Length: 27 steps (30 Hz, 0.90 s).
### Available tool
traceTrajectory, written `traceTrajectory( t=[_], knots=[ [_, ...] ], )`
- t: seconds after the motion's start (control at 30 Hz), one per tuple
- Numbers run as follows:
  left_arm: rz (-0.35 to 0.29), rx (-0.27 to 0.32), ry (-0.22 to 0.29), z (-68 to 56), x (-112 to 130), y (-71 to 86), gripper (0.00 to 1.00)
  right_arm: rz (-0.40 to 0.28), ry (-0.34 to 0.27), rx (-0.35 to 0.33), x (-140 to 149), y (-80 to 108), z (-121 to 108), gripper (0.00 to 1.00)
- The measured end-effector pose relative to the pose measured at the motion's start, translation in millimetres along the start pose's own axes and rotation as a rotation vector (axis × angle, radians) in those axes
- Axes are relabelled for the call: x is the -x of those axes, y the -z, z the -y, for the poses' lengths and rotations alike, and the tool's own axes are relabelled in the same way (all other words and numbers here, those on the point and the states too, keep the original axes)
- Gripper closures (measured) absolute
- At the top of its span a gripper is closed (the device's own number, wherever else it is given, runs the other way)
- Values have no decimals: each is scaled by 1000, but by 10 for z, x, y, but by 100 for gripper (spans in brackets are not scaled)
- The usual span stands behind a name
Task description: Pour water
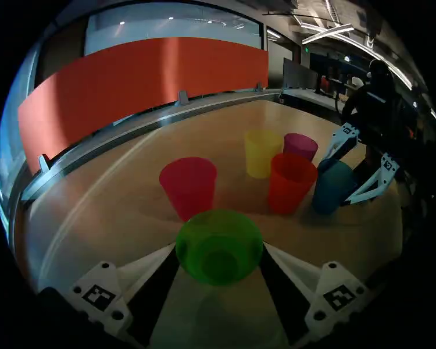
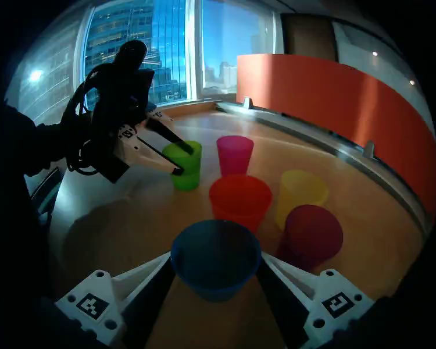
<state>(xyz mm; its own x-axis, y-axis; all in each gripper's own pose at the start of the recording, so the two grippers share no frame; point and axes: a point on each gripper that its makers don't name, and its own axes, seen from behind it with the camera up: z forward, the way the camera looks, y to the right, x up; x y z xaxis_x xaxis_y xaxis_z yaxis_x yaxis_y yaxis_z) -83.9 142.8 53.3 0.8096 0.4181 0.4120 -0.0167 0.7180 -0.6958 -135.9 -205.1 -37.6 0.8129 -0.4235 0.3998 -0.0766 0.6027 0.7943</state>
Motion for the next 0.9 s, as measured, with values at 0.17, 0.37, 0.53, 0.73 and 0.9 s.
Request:
traceTrajectory(
  t=[0.17, 0.37, 0.53, 0.73, 0.9],
  knots=[
    [10, -6, -12, 7, 42, -5, 12, 4, -7, 7, 36, 4, -13, 8],
    [16, -5, -11, -4, 67, -8, 11, 7, -13, 16, 75, 8, -32, 8],
    [25, -4, -2, -1, 85, 7, 9, 9, -10, 29, 101, 22, -49, 3],
    [53, -16, -10, 10, 191, 58, 2, 12, -16, 40, 145, 80, -49, 0],
    [59, -37, -14, 16, 264, 159, 2, 1, -31, 58, 166, 176, -56, 0]
  ],
)
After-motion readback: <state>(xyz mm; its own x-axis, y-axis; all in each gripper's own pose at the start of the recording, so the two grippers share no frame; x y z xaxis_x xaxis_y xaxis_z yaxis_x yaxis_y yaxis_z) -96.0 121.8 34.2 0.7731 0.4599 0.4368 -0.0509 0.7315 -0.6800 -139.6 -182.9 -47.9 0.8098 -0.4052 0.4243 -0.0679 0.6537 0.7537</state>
